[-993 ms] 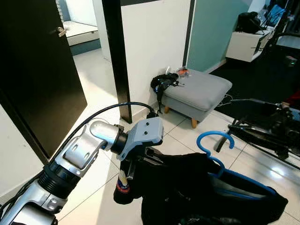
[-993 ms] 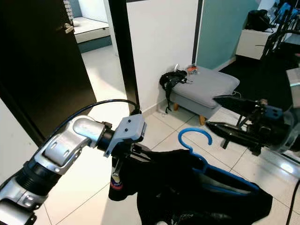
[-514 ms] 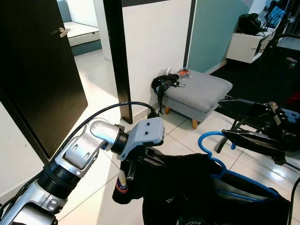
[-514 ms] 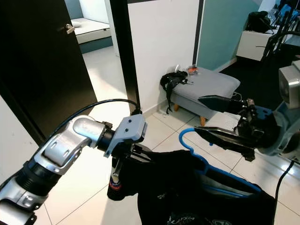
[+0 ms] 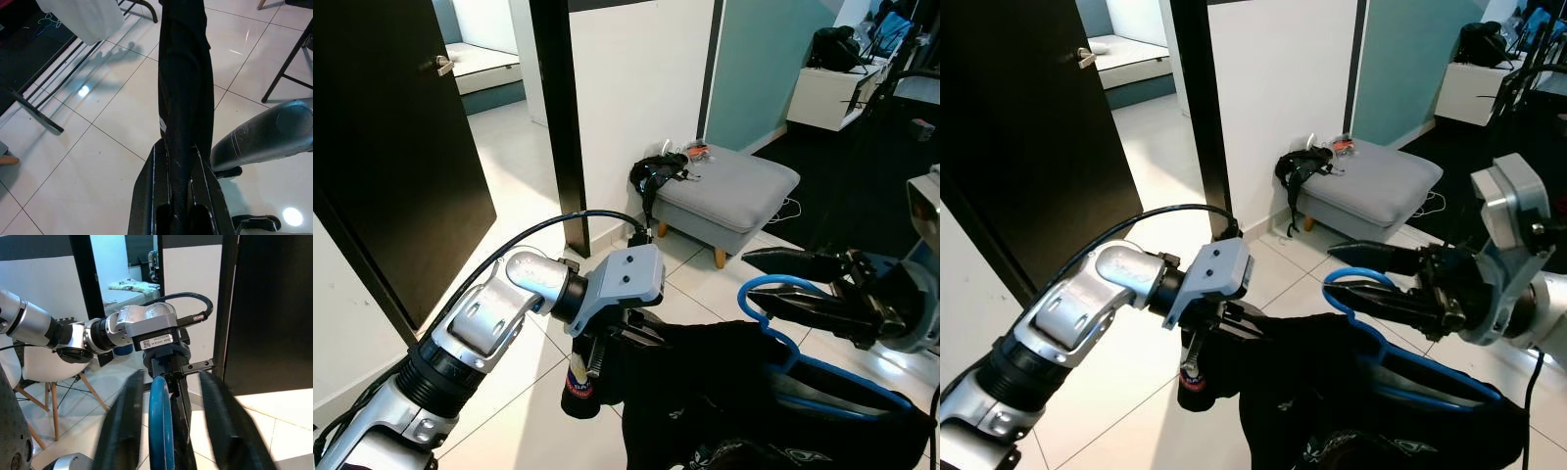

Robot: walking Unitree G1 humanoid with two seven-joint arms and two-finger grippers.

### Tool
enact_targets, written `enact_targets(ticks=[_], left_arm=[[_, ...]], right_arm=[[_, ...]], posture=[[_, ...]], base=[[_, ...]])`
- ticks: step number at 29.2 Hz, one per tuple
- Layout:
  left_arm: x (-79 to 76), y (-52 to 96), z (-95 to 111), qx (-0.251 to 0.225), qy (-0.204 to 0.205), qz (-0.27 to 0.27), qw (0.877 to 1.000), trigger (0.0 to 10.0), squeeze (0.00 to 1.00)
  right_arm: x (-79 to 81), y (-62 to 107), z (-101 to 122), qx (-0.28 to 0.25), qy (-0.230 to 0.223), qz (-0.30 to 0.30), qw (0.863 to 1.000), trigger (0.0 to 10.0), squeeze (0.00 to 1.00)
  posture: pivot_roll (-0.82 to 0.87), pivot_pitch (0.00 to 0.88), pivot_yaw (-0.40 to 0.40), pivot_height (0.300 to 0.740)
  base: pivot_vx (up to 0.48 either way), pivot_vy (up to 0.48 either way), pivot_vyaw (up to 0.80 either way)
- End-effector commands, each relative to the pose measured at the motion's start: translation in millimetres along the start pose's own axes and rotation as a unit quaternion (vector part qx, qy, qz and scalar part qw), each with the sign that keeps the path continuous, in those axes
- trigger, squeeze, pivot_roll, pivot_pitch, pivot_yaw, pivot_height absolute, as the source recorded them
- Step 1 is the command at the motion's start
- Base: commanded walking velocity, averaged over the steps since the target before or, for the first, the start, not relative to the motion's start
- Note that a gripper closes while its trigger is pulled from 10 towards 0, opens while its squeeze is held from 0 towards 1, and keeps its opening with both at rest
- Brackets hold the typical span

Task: Hang hanger

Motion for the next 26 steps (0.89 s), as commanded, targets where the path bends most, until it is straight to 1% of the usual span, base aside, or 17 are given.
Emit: enact_targets(ticks=[1,10,13,14,15,16,21,22,25,26], left_arm=[[-1.9,-4.2,9.4,-0.014,-0.010,-0.009,1.000,10.0,0.00],[-1.8,-4.8,13.2,-0.023,-0.015,-0.007,1.000,10.0,0.00],[-0.6,-5.2,16.4,-0.035,-0.013,-0.005,0.999,10.0,0.00],[-1.7,-5.0,19.1,-0.047,-0.005,-0.012,0.999,10.0,0.05],[-1.7,-5.0,19.1,-0.047,-0.005,-0.012,0.999,10.0,0.05],[-1.6,-4.3,21.7,-0.059,0.008,-0.015,0.998,10.0,1.00],[1.6,-0.4,23.2,-0.072,0.018,-0.013,0.997,10.0,1.00],[3.1,1.7,23.4,-0.074,0.018,-0.010,0.997,10.0,1.00],[12.8,14.7,26.5,-0.086,0.020,0.010,0.996,10.0,1.00],[12.8,14.7,26.5,-0.086,0.020,0.010,0.996,10.0,1.00]], right_arm=[[1.9,-4.2,-0.5,0.004,-0.002,0.008,1.000,0.0,0.00],[1.3,-3.3,-1.9,0.008,-0.001,0.004,1.000,0.0,0.00],[0.8,-3.2,-2.0,0.009,-0.001,0.001,1.000,0.0,0.00],[0.0,-3.0,-2.0,0.009,0.000,-0.001,1.000,0.0,0.00],[0.0,-3.0,-2.0,0.009,0.000,-0.001,1.000,0.0,0.00],[-0.6,-2.7,-1.7,0.010,0.001,-0.003,1.000,0.0,0.00],[-2.5,-0.5,0.8,0.012,0.007,-0.007,1.000,0.0,0.00],[-2.9,0.5,1.5,0.014,0.009,-0.009,1.000,0.0,0.00],[-4.4,8.0,5.2,0.027,0.019,-0.015,0.999,0.0,0.00],[-4.4,8.0,5.2,0.027,0.019,-0.015,0.999,0.0,0.00]], posture=[[0.09,0.000,0.029,0.740],[0.09,0.000,0.030,0.740],[0.09,0.000,0.030,0.740],[0.09,0.000,0.030,0.740],[0.09,0.000,0.030,0.740],[0.08,0.000,0.030,0.740],[0.08,0.000,0.031,0.740],[0.08,0.000,0.031,0.740],[0.08,0.000,0.031,0.740],[0.08,0.000,0.031,0.740]], base=[[0.000,0.000,0.00],[0.000,0.000,0.00],[0.000,0.000,0.00],[0.000,0.000,0.00],[0.000,0.000,0.00],[0.000,0.000,0.00],[0.000,0.000,0.00],[0.000,0.000,0.00],[0.000,0.000,0.00],[0.000,0.000,0.00]])
Point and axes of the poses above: a point about 5 cm out from each wrist's last joint towards the gripper, its own y axis pointing back from the gripper into the wrist, its own z axis along the axis of the wrist's last joint, x = y × z, the point moved 5 cm from there along -y, pointing out of the wrist towards the gripper, and after that the axes turned 6 degrees about y, right-handed, at the moved point
